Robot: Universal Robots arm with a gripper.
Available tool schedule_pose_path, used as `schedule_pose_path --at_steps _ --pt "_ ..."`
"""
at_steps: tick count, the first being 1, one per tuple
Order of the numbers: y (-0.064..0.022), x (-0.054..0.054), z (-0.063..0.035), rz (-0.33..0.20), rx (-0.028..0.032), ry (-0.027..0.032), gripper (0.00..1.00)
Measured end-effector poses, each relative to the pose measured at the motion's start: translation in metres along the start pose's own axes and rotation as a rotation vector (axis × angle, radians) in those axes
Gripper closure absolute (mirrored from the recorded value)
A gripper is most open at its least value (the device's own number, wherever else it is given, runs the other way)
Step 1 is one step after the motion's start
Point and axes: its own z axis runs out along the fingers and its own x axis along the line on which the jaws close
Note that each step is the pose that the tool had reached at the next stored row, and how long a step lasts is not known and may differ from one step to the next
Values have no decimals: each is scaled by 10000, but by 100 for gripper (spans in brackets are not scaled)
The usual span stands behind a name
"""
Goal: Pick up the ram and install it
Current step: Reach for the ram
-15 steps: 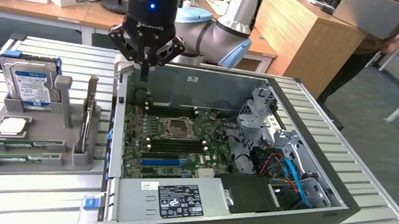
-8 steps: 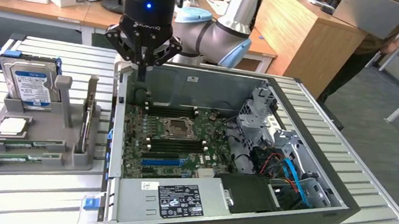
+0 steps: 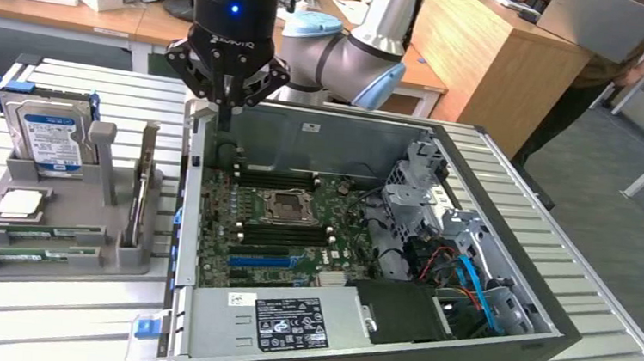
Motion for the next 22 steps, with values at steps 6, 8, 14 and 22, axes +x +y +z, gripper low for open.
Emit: schedule_pose_path --at_steps 6,8,14,22 --pt "-3 35 4 0 0 0 90" --pt "-4 48 6 0 0 0 90" --pt "-8 91 9 0 0 0 90" --pt "-13 145 16 0 1 1 90"
